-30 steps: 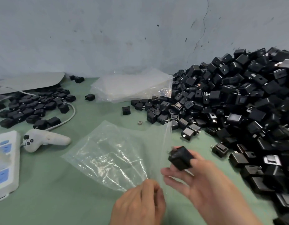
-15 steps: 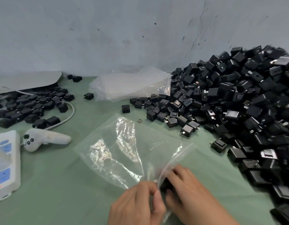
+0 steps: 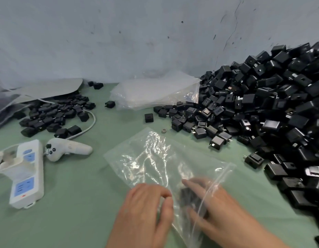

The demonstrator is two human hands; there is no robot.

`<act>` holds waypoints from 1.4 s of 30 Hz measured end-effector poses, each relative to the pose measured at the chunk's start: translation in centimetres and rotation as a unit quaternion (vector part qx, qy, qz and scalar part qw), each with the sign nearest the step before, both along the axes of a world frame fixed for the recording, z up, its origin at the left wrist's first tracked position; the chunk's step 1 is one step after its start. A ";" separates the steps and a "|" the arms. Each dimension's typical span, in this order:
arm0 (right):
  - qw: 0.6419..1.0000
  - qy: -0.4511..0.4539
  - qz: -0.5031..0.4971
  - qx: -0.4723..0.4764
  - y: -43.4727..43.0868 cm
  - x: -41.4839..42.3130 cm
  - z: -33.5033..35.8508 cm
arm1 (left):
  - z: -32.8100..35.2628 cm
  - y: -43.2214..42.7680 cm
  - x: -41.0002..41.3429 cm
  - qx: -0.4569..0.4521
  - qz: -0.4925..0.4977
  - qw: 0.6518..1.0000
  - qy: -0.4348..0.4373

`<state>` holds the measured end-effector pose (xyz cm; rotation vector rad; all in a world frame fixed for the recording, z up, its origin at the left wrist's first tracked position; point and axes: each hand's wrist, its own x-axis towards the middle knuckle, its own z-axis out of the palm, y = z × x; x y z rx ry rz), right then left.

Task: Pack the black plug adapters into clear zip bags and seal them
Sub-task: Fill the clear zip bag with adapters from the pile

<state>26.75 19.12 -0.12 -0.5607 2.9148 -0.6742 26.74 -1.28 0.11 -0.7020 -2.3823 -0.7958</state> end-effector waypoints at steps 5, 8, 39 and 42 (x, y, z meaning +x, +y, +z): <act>1.000 -0.003 -0.025 -0.003 0.3 0.8 -0.3 | 0.3 -3.7 -1.8 -0.052 0.097 0.980 -0.165; 0.999 0.015 -0.043 0.000 0.6 0.6 -0.7 | 0.0 -4.3 -2.0 -0.166 0.108 0.958 -0.206; 0.900 0.170 -0.339 0.214 5.3 -13.6 -2.0 | -0.2 -5.7 -4.9 -0.155 0.185 0.957 -0.159; 0.910 0.194 -0.318 0.185 4.7 -13.7 -2.2 | -0.3 -6.5 -5.1 -0.144 0.172 0.964 -0.146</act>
